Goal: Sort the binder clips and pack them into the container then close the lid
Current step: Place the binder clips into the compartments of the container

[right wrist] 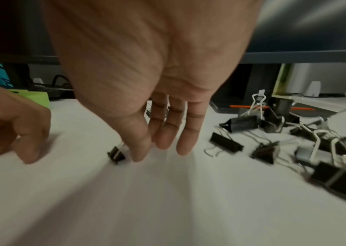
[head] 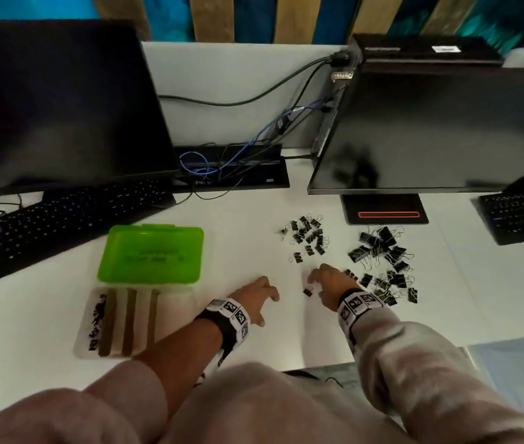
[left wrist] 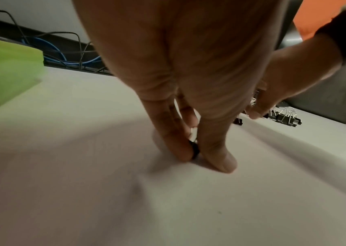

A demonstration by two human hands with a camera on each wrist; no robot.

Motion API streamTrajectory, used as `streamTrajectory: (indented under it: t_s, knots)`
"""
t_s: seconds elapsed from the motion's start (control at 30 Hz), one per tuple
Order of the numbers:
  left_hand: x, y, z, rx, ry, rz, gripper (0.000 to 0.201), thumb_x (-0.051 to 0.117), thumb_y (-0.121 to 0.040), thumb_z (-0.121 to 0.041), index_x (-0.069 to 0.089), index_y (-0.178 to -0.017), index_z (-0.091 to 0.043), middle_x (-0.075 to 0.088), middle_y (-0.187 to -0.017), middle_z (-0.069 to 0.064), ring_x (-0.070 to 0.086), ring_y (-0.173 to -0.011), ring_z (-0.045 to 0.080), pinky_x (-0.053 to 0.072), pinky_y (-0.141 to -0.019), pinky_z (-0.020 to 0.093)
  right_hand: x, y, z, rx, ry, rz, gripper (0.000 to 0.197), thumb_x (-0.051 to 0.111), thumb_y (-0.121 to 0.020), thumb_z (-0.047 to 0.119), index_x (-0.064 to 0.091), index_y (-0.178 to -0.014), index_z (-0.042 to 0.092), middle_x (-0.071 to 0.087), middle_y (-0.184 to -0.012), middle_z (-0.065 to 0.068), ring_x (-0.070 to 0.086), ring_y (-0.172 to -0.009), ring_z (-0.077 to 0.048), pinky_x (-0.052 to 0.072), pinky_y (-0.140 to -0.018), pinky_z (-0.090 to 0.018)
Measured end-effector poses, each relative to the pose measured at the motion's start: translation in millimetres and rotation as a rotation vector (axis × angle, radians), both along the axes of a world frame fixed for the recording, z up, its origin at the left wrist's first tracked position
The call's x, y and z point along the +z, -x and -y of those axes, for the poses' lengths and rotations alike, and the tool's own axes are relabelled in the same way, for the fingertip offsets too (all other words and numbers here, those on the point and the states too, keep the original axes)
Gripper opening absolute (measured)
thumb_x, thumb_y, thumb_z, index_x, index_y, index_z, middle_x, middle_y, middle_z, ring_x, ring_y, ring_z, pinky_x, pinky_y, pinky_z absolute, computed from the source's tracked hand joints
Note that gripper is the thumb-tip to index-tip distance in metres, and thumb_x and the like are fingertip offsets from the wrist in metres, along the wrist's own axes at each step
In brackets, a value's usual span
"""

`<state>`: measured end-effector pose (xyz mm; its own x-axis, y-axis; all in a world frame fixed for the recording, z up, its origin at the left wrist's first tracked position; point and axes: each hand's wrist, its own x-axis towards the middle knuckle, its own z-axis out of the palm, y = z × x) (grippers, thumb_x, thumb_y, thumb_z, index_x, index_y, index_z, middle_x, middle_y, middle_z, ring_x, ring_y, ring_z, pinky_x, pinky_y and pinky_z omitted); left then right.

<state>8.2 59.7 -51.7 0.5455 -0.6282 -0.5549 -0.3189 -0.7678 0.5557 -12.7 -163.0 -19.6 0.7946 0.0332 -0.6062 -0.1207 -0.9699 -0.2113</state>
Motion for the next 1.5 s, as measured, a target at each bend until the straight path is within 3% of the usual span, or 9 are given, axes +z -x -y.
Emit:
streamTrajectory:
  t_s: [0.23, 0.5, 0.63, 0.77, 0.93, 1.1, 1.23, 1.33, 1.5]
  knots:
    - [-1.5, -0.8, 14.5, 0.267, 0.112, -0.063, 0.059, 0.063, -0.079, 0.006, 0.044, -0.129, -0.019, 0.045, -0.121, 0.005, 0.044, -0.086, 0.01, 0.04, -0.073, 0.016, -19.1, 4.9, -15.5, -0.018, -0.151, 0.068, 0.018, 0.061, -0.085, 0.021, 0.061, -0.1, 0.012, 0.056, -0.108, -0.01, 0.06, -0.096, -0.032, 0.048, -0.084, -0.036]
    - [7.6, -4.8, -7.9, 0.431, 0.17, 0.081, 0.052, 0.056, -0.075, 0.016, 0.055, -0.118, -0.013, 0.05, -0.111, 0.009, 0.052, -0.077, 0.015, 0.046, -0.072, 0.017, -14.9, -15.2, -62.3, 0.097, -0.239, 0.045, 0.011, 0.058, -0.087, 0.02, 0.065, -0.095, 0.021, 0.061, -0.106, -0.004, 0.06, -0.098, -0.025, 0.048, -0.086, -0.034]
    - [27.8, -12.9, -50.9, 0.628, 0.279, 0.231, 0.046, 0.05, -0.074, 0.021, 0.061, -0.108, -0.008, 0.047, -0.099, 0.001, 0.061, -0.07, 0.021, 0.045, -0.065, 0.009, 5.3, -47.9, -106.3, 0.124, -0.362, 0.166, 0.008, 0.063, -0.082, 0.012, 0.07, -0.083, 0.017, 0.062, -0.098, -0.005, 0.062, -0.09, -0.024, 0.05, -0.082, -0.036]
    - [49.3, -13.6, -112.8, 0.73, 0.249, 0.485, 0.044, 0.048, -0.076, 0.019, 0.063, -0.108, -0.006, 0.053, -0.106, 0.007, 0.06, -0.082, 0.021, 0.045, -0.075, 0.021, 22.7, -80.8, -176.8, 0.217, -0.491, 0.239, 0.002, 0.067, -0.08, 0.012, 0.068, -0.079, 0.012, 0.07, -0.087, -0.007, 0.065, -0.084, -0.024, 0.049, -0.079, -0.032]
    - [54.6, 15.2, -205.3, 1.133, 0.202, 0.64, 0.041, 0.053, -0.072, 0.015, 0.067, -0.102, -0.009, 0.059, -0.107, 0.013, 0.062, -0.085, 0.026, 0.048, -0.079, 0.027, 39.2, -85.1, -276.2, 0.425, -0.581, 0.267, 0.006, 0.064, -0.083, 0.012, 0.067, -0.085, 0.008, 0.072, -0.084, -0.011, 0.065, -0.082, -0.029, 0.049, -0.073, -0.032]
    - [50.6, 58.8, -265.7, 1.417, 0.162, 0.512, 0.036, 0.062, -0.069, 0.01, 0.066, -0.095, -0.016, 0.058, -0.104, 0.004, 0.064, -0.071, 0.022, 0.053, -0.067, 0.032, 34.2, -65.9, -351.3, 0.674, -0.504, 0.174, 0.014, 0.057, -0.088, 0.018, 0.067, -0.097, 0.017, 0.072, -0.099, -0.008, 0.064, -0.093, -0.027, 0.05, -0.079, -0.031]
    - [42.2, 77.6, -281.7, 1.424, 0.222, 0.341, 0.041, 0.064, -0.069, 0.009, 0.063, -0.101, -0.016, 0.062, -0.102, 0.007, 0.066, -0.078, 0.028, 0.055, -0.069, 0.041, 30.9, -55.7, -385.6, 0.837, -0.412, 0.147, 0.015, 0.054, -0.086, 0.016, 0.067, -0.091, 0.022, 0.066, -0.106, -0.004, 0.058, -0.102, -0.025, 0.045, -0.082, -0.03]
    - [38.9, 84.3, -285.3, 1.448, 0.248, 0.198, 0.05, 0.061, -0.071, 0.007, 0.059, -0.109, -0.026, 0.064, -0.106, 0.003, 0.059, -0.076, 0.018, 0.049, -0.065, 0.035, 26.8, -53.9, -399.4, 0.896, -0.364, 0.166, 0.012, 0.059, -0.085, 0.019, 0.069, -0.088, 0.024, 0.062, -0.106, -0.003, 0.052, -0.106, -0.027, 0.045, -0.089, -0.037]
    - [38.8, 91.9, -294.5, 1.266, 0.226, 0.265, 0.067, 0.045, -0.074, 0.02, 0.052, -0.125, -0.023, 0.057, -0.115, 0.004, 0.054, -0.078, 0.013, 0.05, -0.07, 0.025, 21.8, -49.5, -395.8, 1.026, -0.329, 0.132, 0.022, 0.058, -0.088, 0.022, 0.071, -0.103, 0.031, 0.056, -0.123, 0.002, 0.043, -0.115, -0.025, 0.036, -0.094, -0.033]
